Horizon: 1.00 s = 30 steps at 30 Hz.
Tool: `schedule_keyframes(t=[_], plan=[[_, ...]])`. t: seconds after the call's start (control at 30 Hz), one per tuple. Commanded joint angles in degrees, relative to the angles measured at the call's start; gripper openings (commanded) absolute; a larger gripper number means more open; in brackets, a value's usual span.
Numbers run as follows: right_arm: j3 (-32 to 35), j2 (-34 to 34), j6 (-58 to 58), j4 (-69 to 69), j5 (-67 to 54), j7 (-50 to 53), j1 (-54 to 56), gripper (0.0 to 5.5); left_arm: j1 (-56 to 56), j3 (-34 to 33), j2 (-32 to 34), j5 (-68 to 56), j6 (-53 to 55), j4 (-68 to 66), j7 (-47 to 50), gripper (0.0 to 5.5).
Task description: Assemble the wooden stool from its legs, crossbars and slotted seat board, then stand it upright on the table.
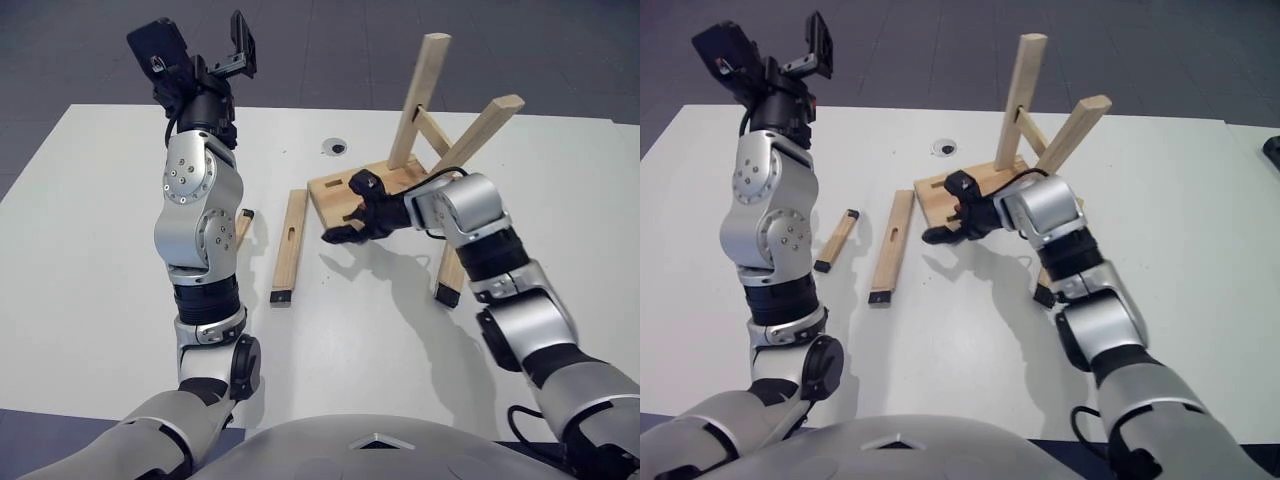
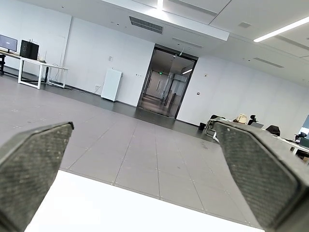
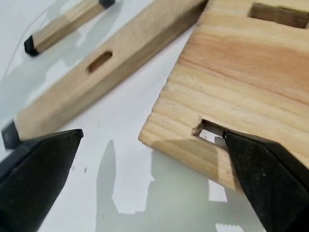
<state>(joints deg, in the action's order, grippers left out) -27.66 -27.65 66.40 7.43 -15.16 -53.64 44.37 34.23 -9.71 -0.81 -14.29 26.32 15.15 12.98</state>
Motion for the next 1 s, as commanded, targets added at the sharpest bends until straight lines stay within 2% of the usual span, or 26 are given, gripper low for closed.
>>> schedule_keyframes(t=[0.03, 0.2, 0.4, 0.53, 0.63, 0.7, 0.77, 0.87, 1.0], plan=[[-7.53, -10.81, -6.18, -5.27, 2.76, -9.40, 1.51, 5.40, -0.82, 0.03, -0.47, 0.78, 0.96, 1.35, 0.90, 5.38], [-8.80, -14.69, -11.58, -2.07, 6.52, -13.75, 5.51, 5.40, -1.85, 0.28, -1.16, 1.28, 1.55, 2.21, 1.20, 5.38], [-8.64, -13.90, -16.09, 4.14, 11.12, -13.79, 7.21, 5.40, -2.29, -0.19, -0.65, 1.46, 2.03, 2.05, 0.90, 5.38], [-0.42, -11.85, -9.48, -0.90, 3.42, -15.46, 5.35, 5.40, -2.21, -0.05, -0.19, 1.45, 2.56, 2.16, 0.48, 5.38], [8.52, -6.01, -7.05, -5.26, 1.34, -5.45, 0.85, 5.40, -2.49, 0.11, -0.33, 1.49, 2.87, 2.42, 0.53, 5.38], [10.31, -2.92, -8.07, -9.12, 4.34, 3.62, -3.75, 5.40, -2.39, 0.46, -0.67, 1.48, 3.04, 2.22, 0.54, 5.38], [13.20, 1.03, -2.65, -15.40, 0.41, 6.14, -8.61, 5.40, -2.39, 0.74, -0.88, 1.49, 3.32, 2.31, 0.54, 5.38], [13.24, 3.95, 2.47, -21.70, -1.49, 10.52, -14.89, 5.40, -2.43, 1.07, -0.90, 1.56, 3.93, 2.26, 0.39, 5.38], [11.64, 3.47, 7.28, -26.99, -2.73, 13.53, -18.71, 5.40, -2.35, 1.68, -1.10, 1.76, 4.55, 2.73, 0.39, 5.38]])
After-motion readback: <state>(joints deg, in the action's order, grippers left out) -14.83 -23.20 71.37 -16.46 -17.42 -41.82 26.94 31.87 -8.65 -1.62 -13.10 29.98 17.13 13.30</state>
